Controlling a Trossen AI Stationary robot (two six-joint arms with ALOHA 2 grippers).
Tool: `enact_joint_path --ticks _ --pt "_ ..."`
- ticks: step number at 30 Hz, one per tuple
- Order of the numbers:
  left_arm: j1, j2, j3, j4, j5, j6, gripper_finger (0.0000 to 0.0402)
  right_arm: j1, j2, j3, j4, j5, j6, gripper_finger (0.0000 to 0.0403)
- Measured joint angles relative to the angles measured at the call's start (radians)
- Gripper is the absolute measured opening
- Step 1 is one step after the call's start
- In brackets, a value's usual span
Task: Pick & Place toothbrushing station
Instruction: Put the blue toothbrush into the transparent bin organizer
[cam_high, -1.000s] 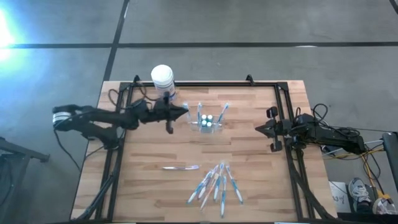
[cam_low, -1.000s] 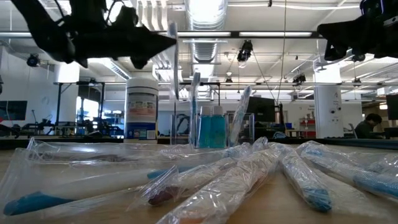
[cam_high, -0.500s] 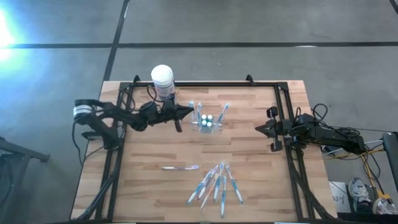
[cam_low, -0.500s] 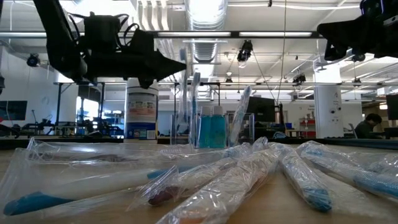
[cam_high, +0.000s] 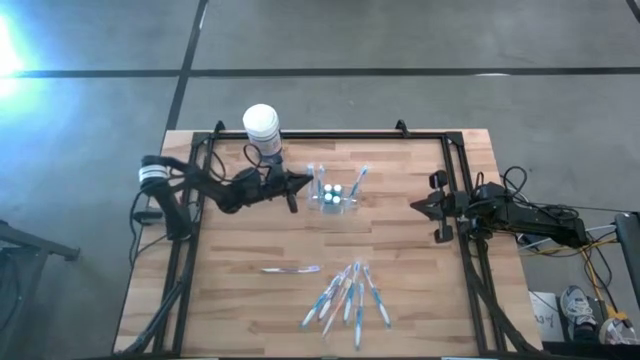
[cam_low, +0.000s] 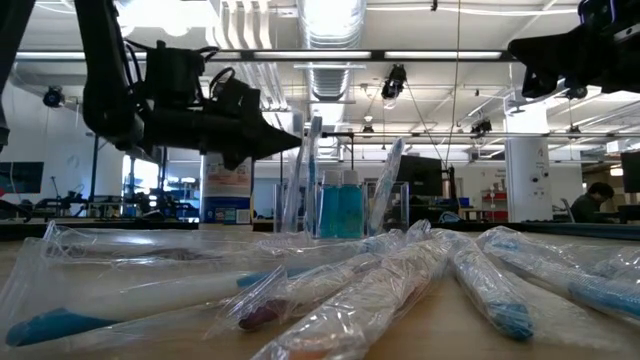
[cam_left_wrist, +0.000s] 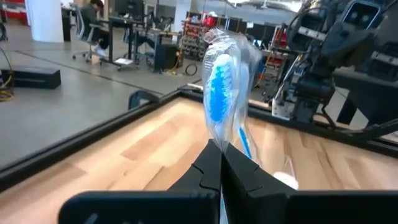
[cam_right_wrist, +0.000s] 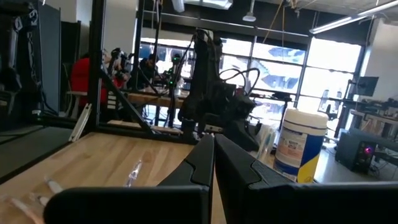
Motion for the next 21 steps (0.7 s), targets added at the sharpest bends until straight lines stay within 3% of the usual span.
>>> enact_joint_path --ticks 11,21 --pt "-0.002 0.038 -0.001 0.008 -0.052 -0.040 0.0004 0.000 0.000 -0.002 -0.006 0.000 0.003 0.0008" --pt "-0.002 0.034 -0.004 -0.024 -0.041 -0.105 0.0069 0.000 0.000 -0.003 -0.005 -0.001 0.003 0.0008"
